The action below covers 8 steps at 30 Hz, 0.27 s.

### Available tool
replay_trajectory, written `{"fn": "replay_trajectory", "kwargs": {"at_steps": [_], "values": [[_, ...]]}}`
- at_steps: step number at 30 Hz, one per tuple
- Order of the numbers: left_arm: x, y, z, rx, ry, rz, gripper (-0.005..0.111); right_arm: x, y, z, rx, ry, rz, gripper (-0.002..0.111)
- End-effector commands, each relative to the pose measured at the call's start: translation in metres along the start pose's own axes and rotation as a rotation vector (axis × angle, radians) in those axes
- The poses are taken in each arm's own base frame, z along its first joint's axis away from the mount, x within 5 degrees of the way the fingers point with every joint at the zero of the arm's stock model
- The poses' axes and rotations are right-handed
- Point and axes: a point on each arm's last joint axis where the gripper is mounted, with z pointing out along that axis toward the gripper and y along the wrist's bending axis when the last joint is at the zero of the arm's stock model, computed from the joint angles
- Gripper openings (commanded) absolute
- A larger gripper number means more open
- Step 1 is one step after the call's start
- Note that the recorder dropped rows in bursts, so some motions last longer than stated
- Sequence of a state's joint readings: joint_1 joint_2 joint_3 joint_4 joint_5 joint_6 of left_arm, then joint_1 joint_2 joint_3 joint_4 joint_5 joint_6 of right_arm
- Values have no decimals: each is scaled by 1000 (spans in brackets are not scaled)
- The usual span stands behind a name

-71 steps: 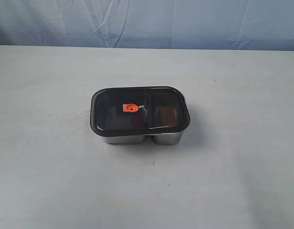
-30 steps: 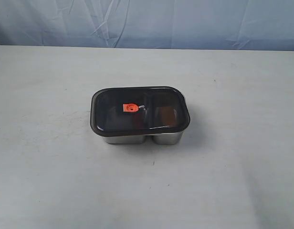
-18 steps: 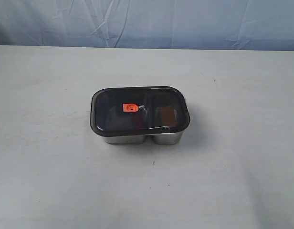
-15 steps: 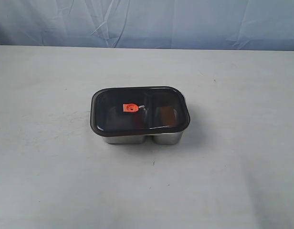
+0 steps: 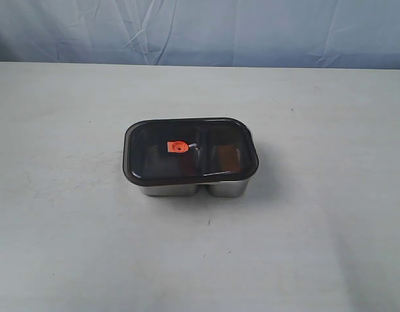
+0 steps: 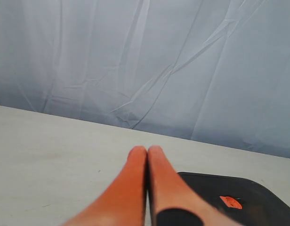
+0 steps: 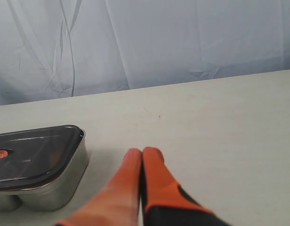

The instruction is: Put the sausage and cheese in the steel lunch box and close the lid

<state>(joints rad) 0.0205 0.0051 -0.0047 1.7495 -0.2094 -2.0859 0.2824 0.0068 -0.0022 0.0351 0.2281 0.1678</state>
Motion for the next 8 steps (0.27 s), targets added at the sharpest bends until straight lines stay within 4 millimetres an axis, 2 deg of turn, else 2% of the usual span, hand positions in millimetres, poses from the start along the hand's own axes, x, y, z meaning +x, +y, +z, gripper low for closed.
{"fn": "replay_trajectory", "kwargs": {"at_steps": [1,8], "values": [[1,0,0,8,2,-2,0,0,0,0,2,-6,-2,-1],[1,0,0,8,2,-2,0,1,0,0,3,-1,-2,-1]]}}
